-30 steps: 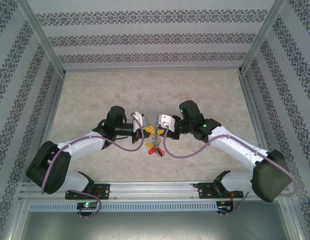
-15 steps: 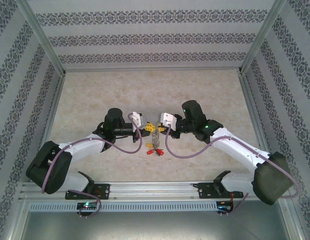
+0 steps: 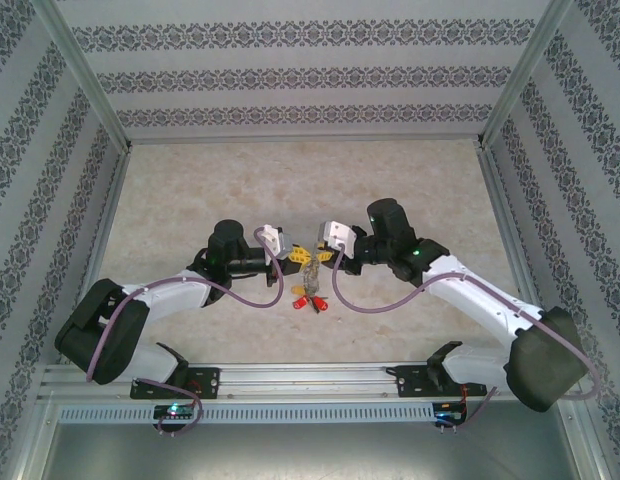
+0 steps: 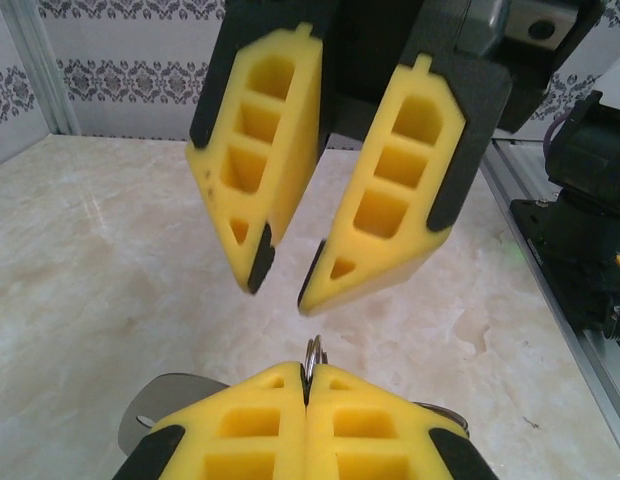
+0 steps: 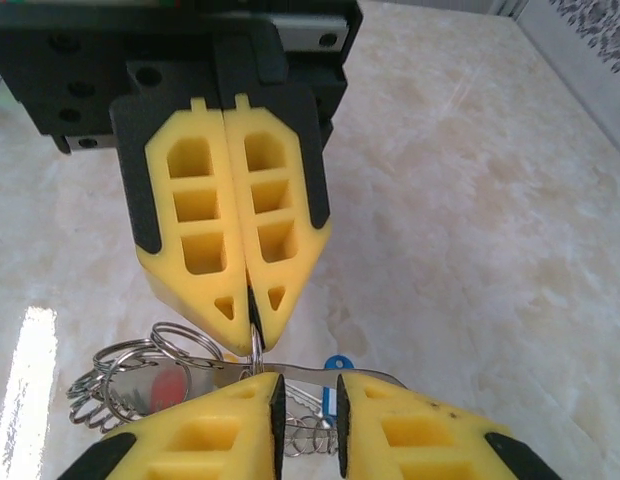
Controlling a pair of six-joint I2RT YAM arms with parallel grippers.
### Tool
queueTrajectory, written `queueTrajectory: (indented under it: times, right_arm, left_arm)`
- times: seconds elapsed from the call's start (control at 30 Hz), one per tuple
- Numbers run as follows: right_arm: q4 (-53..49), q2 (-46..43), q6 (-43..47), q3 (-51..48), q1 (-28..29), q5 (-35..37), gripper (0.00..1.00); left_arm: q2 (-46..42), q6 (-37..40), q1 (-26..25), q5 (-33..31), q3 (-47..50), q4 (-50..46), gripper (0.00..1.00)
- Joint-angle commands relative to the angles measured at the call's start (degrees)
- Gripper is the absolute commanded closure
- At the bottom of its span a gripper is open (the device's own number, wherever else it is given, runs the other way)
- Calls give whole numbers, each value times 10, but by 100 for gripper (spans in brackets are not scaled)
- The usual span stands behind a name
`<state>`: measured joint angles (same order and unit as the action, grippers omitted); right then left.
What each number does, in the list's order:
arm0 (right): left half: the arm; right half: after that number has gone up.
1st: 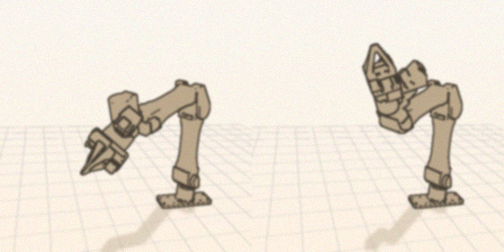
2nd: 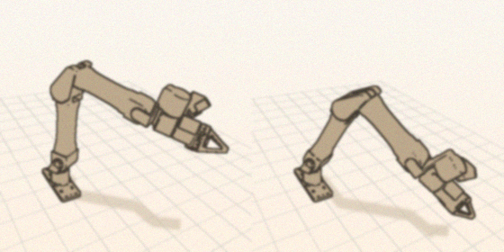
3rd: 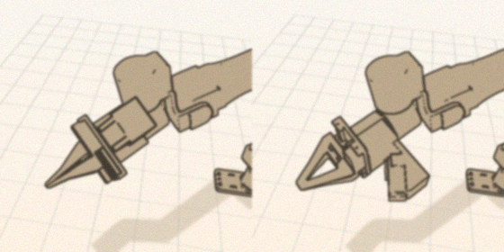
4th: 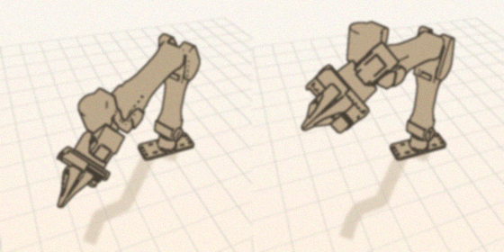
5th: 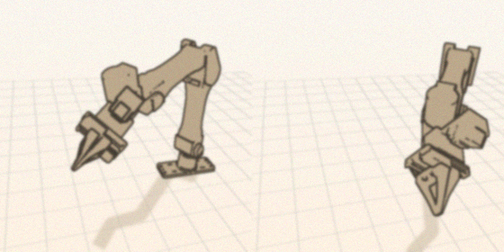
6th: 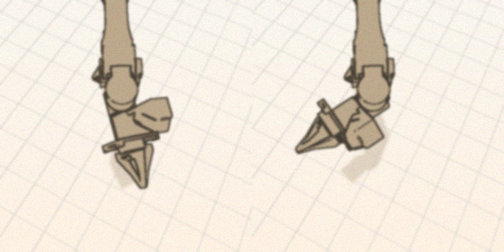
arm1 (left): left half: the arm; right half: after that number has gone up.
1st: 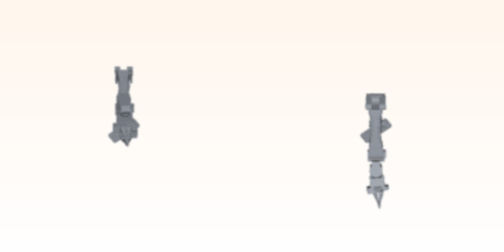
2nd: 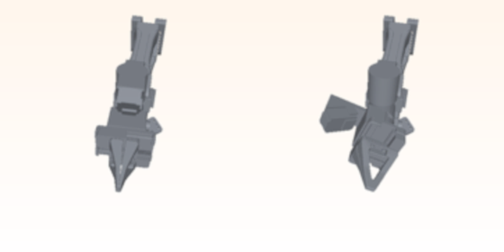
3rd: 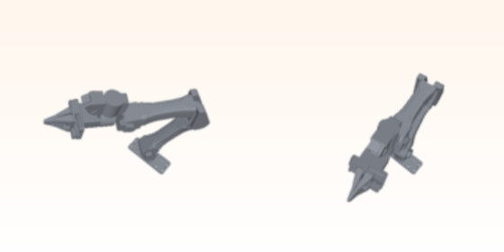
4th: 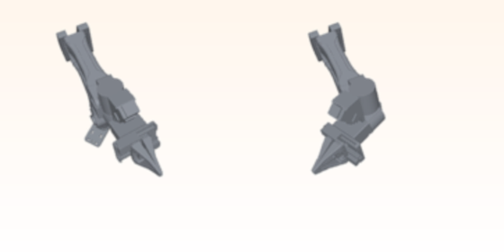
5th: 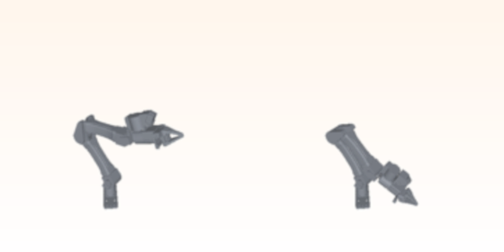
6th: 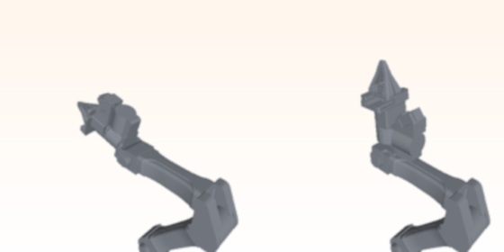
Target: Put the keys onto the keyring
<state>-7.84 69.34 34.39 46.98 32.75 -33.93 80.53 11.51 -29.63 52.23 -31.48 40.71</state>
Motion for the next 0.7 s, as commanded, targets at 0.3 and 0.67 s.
queueTrajectory:
  times: [0.3, 0.67]
  right_arm:
    - [-5, 15, -20, -4, -5, -43, 74]
    - [4, 49, -21, 4, -5, -64, 79]
  left_arm:
    - [16, -27, -5, 18, 12, 111, 100]
    - [12, -33, -5, 9, 14, 128, 100]
